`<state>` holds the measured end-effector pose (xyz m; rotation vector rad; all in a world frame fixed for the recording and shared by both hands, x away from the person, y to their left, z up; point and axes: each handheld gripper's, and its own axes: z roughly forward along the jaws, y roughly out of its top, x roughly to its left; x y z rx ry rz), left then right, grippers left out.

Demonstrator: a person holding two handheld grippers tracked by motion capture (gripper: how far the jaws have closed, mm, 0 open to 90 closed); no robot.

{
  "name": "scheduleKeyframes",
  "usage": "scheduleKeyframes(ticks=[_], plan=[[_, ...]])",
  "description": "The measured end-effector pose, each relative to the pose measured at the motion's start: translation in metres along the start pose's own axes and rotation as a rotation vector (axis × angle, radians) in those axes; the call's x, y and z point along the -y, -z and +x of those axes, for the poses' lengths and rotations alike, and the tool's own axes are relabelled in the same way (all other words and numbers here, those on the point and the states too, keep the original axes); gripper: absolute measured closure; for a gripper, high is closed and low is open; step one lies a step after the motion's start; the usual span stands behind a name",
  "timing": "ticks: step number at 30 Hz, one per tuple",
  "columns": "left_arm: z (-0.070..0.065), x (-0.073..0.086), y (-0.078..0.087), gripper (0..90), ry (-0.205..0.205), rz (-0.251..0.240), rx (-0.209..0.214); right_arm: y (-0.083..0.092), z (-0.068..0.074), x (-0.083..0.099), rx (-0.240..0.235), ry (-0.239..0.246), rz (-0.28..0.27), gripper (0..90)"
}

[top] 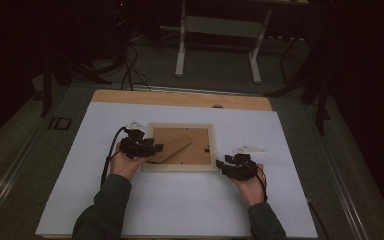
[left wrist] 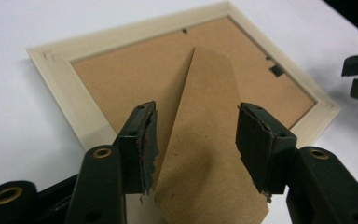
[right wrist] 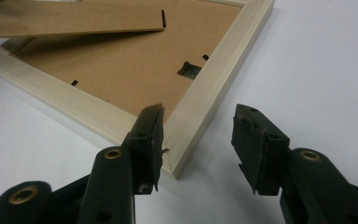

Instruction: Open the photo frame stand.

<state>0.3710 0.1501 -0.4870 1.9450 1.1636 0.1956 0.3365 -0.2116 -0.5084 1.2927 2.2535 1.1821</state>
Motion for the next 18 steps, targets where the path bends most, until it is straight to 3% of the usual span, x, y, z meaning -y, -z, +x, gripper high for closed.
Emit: scheduleKeyframes(ticks=[9, 18], plan=[[0.004, 0.000, -0.010, 42.8, 0.021, 0.020, 0.022, -0.002, 0.001, 0.000, -0.005, 0.005, 0.003, 52.5], [0.008, -0.001, -0.020, 33.6, 0.066, 0.038, 0.102, -0.001, 0.001, 0.000, -0.007, 0.005, 0.003, 52.4]])
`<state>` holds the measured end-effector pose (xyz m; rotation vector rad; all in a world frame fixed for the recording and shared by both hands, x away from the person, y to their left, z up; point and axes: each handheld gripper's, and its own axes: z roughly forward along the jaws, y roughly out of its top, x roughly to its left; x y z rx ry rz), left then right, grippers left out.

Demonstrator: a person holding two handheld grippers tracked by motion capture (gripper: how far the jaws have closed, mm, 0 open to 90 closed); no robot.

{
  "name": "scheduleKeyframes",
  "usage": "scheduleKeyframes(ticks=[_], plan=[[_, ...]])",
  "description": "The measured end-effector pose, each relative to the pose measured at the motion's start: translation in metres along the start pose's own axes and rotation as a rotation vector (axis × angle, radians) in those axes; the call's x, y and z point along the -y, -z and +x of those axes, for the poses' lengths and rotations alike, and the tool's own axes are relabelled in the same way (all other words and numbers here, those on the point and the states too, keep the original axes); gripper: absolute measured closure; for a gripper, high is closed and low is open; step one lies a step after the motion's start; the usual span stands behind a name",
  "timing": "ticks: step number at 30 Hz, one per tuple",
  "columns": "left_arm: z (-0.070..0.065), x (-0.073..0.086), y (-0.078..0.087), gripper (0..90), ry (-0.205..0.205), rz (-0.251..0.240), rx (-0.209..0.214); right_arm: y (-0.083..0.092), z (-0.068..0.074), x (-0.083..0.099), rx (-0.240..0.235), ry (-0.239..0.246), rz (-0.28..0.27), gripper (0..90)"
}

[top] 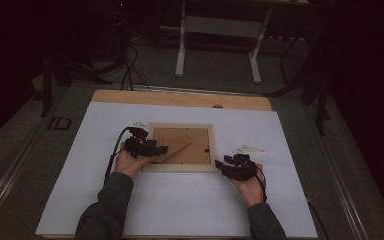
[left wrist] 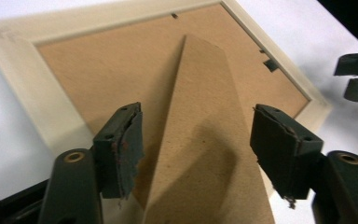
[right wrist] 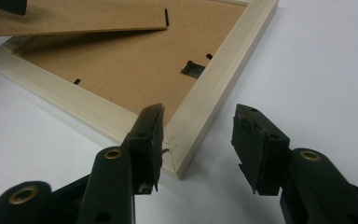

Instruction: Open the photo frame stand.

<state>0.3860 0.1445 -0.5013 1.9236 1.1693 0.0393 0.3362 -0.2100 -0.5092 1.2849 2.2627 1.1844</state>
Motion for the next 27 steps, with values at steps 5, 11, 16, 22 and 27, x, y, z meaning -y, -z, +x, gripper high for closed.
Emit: scheduleKeyframes(ticks=[5, 11, 16, 22, 27], plan=[[0.000, -0.001, -0.006, 32.6, -0.006, 0.029, -0.009, 0.000, 0.000, 0.000, 0.000, -0.001, -0.001, 52.3], [-0.005, -0.001, -0.012, 31.8, -0.052, 0.055, -0.023, 0.000, -0.001, 0.000, -0.002, 0.000, 0.001, 52.4], [-0.007, -0.003, -0.017, 31.5, -0.058, 0.072, -0.026, -0.001, 0.000, 0.000, -0.003, -0.001, 0.003, 52.3], [-0.013, -0.005, -0.022, 30.7, -0.097, 0.098, -0.053, -0.001, -0.001, 0.001, -0.003, -0.004, 0.005, 52.3], [-0.013, -0.006, -0.024, 31.1, -0.109, 0.113, -0.058, -0.001, -0.001, 0.001, -0.003, -0.004, 0.004, 52.3]])
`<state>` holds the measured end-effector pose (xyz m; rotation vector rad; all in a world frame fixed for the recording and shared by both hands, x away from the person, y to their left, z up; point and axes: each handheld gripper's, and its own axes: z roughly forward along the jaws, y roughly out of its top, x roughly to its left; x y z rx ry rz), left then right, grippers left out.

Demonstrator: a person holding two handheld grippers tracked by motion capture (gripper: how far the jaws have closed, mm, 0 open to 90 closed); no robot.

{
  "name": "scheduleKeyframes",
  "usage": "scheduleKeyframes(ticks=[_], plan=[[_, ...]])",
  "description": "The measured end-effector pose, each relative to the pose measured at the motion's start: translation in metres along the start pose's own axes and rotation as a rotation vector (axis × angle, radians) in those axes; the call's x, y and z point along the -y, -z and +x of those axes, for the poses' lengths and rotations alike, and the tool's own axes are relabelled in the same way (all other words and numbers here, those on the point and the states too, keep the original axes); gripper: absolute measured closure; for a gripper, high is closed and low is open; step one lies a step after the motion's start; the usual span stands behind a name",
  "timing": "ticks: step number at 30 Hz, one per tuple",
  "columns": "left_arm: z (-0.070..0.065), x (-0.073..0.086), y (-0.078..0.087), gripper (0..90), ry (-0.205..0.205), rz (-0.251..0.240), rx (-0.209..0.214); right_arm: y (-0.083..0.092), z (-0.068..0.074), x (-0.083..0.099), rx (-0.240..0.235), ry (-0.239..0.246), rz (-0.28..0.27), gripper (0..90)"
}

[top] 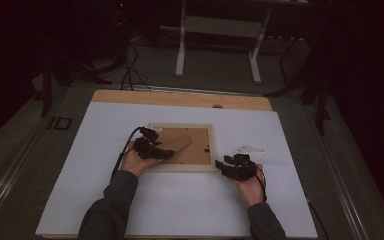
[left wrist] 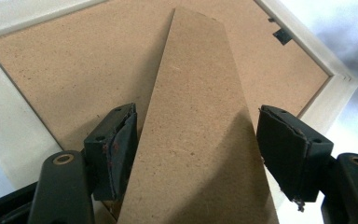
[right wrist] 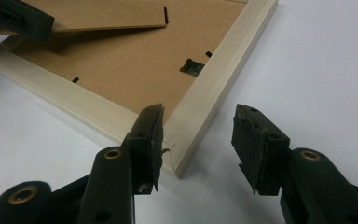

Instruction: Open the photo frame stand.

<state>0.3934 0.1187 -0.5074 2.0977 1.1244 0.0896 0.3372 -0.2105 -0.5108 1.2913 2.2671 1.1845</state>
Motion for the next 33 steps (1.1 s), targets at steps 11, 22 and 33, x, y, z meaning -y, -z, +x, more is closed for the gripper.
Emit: scheduleKeyframes(ticks=[11, 22, 33], plan=[[0.002, -0.001, -0.007, 35.5, -0.020, 0.028, 0.038, -0.001, -0.001, 0.001, -0.001, -0.004, 0.000, 52.3], [-0.004, -0.004, -0.003, 38.0, -0.083, 0.029, 0.022, -0.001, -0.002, 0.001, -0.002, -0.005, 0.001, 52.2], [-0.015, -0.008, 0.001, 38.2, -0.142, 0.037, -0.037, 0.000, -0.004, 0.001, 0.001, -0.014, 0.000, 52.2]])
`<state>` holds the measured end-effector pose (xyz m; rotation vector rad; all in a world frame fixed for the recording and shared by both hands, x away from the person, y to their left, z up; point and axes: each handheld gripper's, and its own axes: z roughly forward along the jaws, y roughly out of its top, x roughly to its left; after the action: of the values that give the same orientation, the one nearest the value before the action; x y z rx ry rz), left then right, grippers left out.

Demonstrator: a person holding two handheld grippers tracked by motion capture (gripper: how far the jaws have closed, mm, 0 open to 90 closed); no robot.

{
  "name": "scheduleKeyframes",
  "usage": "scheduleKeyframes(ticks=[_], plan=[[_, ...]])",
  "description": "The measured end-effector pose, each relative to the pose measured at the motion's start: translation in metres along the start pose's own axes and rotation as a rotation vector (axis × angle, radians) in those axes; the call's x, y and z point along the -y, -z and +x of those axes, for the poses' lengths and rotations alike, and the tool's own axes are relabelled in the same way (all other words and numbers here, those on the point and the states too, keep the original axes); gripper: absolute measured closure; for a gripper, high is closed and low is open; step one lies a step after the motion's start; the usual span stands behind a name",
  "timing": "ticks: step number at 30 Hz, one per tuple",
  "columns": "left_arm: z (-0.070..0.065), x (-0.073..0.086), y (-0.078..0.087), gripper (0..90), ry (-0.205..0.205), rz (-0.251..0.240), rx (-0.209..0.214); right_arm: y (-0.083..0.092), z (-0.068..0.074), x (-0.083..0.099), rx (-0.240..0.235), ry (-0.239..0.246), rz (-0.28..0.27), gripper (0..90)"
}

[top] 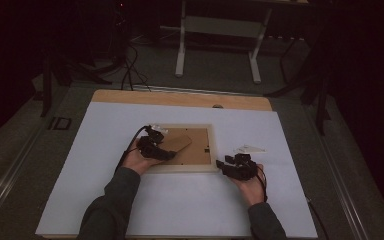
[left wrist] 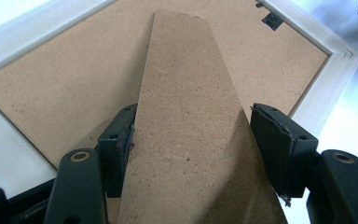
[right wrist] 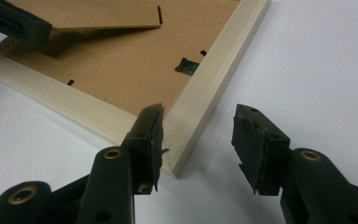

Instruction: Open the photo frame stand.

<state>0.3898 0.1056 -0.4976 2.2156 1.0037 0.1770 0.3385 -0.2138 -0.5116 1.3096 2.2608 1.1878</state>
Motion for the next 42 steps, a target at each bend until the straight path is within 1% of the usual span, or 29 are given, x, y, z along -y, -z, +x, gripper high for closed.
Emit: scheduleKeyframes(ticks=[2, 4, 8, 9, 16, 18, 20, 24, 29, 33, 37, 38, 40, 42], plan=[[-0.002, 0.000, 0.001, 38.2, -0.007, -0.006, -0.009, 0.001, -0.001, 0.000, 0.000, -0.003, -0.005, 52.2], [-0.004, 0.000, 0.002, 38.2, -0.014, -0.014, -0.017, 0.002, -0.002, -0.001, -0.025, -0.026, -0.013, 52.2], [-0.007, -0.001, 0.005, 38.2, -0.040, -0.024, -0.032, 0.004, -0.002, -0.005, -0.013, -0.017, -0.023, 52.3], [-0.008, -0.001, 0.005, 38.2, -0.041, -0.029, -0.033, 0.004, -0.003, -0.007, -0.011, -0.018, -0.022, 52.2], [-0.016, -0.001, 0.010, 38.2, -0.088, -0.050, -0.073, 0.004, -0.003, -0.017, -0.003, 0.000, -0.026, 52.2], [-0.018, -0.001, 0.011, 38.2, -0.094, -0.057, -0.081, 0.003, -0.003, -0.020, -0.001, 0.007, -0.022, 55.0], [-0.020, 0.000, 0.012, 38.2, -0.101, -0.064, -0.089, 0.003, -0.002, -0.024, 0.007, 0.023, -0.017, 56.8], [-0.024, 0.001, 0.015, 38.1, -0.116, -0.074, -0.105, 0.003, -0.002, -0.032, 0.017, 0.028, -0.029, 58.8], [-0.030, 0.002, 0.018, 38.2, -0.141, -0.085, -0.134, 0.000, -0.004, -0.039, 0.024, 0.036, -0.020, 61.7], [-0.034, 0.003, 0.019, 38.1, -0.153, -0.098, -0.150, -0.003, -0.005, -0.040, 0.025, 0.030, -0.011, 63.6], [-0.038, 0.005, 0.020, 38.1, -0.166, -0.112, -0.168, -0.004, -0.009, -0.043, 0.027, 0.008, -0.018, 64.1], [-0.038, 0.006, 0.020, 38.1, -0.171, -0.117, -0.171, -0.004, -0.009, -0.043, 0.026, 0.005, -0.016, 65.3], [-0.040, 0.008, 0.021, 38.1, -0.172, -0.128, -0.174, -0.006, -0.010, -0.045, 0.023, 0.014, -0.014, 68.2], [-0.041, 0.009, 0.021, 38.1, -0.181, -0.131, -0.183, -0.007, -0.010, -0.047, 0.020, 0.019, -0.009, 68.4]])
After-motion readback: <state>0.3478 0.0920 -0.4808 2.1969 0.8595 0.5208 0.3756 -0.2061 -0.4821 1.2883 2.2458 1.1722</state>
